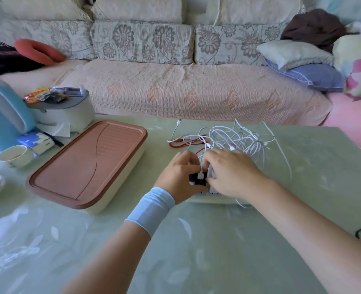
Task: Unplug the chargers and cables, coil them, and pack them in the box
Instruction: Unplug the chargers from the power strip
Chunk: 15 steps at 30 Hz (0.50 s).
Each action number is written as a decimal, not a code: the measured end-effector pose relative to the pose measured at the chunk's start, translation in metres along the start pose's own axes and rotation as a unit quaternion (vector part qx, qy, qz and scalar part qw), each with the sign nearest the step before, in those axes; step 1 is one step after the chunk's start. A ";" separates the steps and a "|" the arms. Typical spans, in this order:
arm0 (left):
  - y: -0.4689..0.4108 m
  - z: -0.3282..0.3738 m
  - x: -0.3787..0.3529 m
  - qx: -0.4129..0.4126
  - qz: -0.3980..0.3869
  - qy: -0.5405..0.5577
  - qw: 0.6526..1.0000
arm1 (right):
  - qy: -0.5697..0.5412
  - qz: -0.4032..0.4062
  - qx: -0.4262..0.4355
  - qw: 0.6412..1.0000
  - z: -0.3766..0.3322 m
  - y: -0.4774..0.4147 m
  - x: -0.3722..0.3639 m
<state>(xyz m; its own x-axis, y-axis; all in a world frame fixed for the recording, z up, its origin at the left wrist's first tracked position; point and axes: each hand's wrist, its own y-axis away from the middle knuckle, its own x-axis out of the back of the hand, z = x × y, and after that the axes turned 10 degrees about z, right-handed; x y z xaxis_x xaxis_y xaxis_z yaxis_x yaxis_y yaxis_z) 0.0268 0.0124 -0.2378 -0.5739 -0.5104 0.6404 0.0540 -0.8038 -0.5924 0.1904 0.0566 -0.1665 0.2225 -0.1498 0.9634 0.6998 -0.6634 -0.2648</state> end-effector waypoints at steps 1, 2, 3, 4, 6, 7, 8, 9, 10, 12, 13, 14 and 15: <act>0.005 0.002 0.000 0.008 -0.001 -0.003 1.000 | 0.017 -0.002 0.001 1.000 -0.003 0.004 -0.001; 0.010 0.004 0.001 0.019 -0.003 -0.005 1.000 | 0.034 -0.003 -0.003 0.999 -0.006 0.007 -0.002; 0.013 0.006 0.001 0.031 -0.002 -0.009 0.999 | 0.056 -0.007 -0.009 0.998 -0.007 0.010 -0.003; 0.015 0.011 0.003 0.043 -0.002 -0.014 0.999 | 0.083 -0.010 -0.013 0.996 -0.009 0.013 -0.004; 0.017 0.019 0.006 0.048 -0.009 -0.026 0.998 | 0.142 -0.016 -0.013 0.990 -0.011 0.017 -0.004; 0.017 0.022 0.009 0.044 -0.016 -0.035 0.998 | 0.161 -0.020 -0.009 0.987 -0.012 0.019 -0.003; 0.017 0.025 0.012 0.036 -0.025 -0.047 0.998 | 0.169 -0.022 -0.006 0.985 -0.014 0.021 -0.002; 0.016 0.027 0.014 0.027 -0.032 -0.061 0.997 | 0.172 -0.023 -0.004 0.985 -0.015 0.021 -0.002; 0.015 0.029 0.015 0.020 -0.037 -0.072 0.997 | 0.173 -0.020 -0.003 0.985 -0.016 0.022 -0.002; 0.014 0.029 0.014 0.015 -0.028 -0.080 0.996 | 0.175 -0.010 -0.003 0.984 -0.016 0.020 -0.004; 0.013 0.027 0.013 0.019 -0.019 -0.079 0.997 | 0.173 -0.004 -0.005 0.985 -0.015 0.019 -0.007; 0.014 0.025 0.011 0.024 -0.011 -0.076 0.997 | 0.168 0.004 -0.007 0.986 -0.013 0.018 -0.010; 0.014 0.022 0.010 0.029 -0.005 -0.073 0.997 | 0.161 0.016 -0.008 0.987 -0.011 0.017 -0.015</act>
<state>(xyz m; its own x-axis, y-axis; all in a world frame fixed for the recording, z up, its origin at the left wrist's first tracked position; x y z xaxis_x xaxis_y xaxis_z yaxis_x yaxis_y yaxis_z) 0.0397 -0.0105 -0.2295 -0.4496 -0.5383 0.7128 0.0985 -0.8230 -0.5594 0.1920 0.0394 -0.1851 0.0154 -0.3944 0.9188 0.6841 -0.6660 -0.2973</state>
